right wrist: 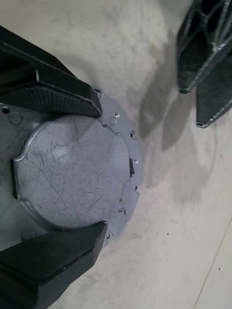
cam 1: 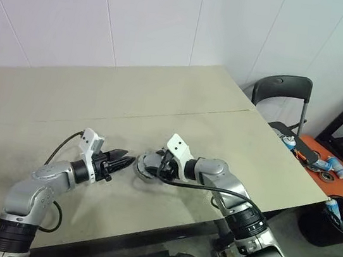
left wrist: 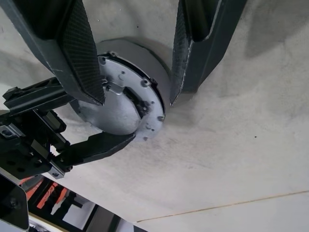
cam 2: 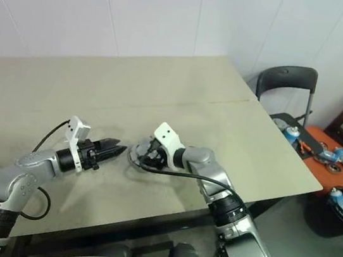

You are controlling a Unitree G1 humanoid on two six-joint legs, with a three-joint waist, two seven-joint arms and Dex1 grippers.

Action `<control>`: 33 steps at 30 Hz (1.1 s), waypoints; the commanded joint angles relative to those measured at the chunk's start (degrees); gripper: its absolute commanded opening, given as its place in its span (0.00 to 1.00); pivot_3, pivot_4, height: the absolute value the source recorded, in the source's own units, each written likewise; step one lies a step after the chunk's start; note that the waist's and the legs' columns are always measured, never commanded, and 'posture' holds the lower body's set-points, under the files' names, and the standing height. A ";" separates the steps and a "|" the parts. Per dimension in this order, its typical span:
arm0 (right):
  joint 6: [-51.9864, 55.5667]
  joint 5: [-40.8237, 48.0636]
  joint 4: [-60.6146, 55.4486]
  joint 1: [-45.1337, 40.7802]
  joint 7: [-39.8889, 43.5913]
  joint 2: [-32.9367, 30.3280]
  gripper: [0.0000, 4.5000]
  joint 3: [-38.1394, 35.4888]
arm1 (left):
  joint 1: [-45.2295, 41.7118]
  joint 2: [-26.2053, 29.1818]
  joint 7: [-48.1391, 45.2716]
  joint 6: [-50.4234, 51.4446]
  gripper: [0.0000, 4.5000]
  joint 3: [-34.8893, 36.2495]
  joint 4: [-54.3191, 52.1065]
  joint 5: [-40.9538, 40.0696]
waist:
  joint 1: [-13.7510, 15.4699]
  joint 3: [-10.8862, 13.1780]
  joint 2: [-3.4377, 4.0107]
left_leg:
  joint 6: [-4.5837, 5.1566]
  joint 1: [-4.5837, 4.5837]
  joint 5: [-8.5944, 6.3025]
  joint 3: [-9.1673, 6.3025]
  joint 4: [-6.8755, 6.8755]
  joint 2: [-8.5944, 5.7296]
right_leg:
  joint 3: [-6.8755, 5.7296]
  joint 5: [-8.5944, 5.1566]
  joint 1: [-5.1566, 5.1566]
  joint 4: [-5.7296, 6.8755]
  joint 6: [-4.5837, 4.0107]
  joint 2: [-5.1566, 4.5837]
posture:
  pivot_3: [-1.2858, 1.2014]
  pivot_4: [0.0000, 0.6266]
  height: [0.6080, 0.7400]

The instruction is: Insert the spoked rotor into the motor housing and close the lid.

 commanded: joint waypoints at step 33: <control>-1.45 2.35 -1.50 -2.06 -0.74 0.13 0.68 -3.15 | -0.86 -0.50 2.57 2.21 0.51 1.06 -5.25 -1.49 | 0.16 0.01 0.02 | 0.01 -0.14 -0.01 0.00 -0.14 -0.05 | 0.00 0.07 -0.08 -0.21 -0.11 -0.03 | 0.52 0.00 1.00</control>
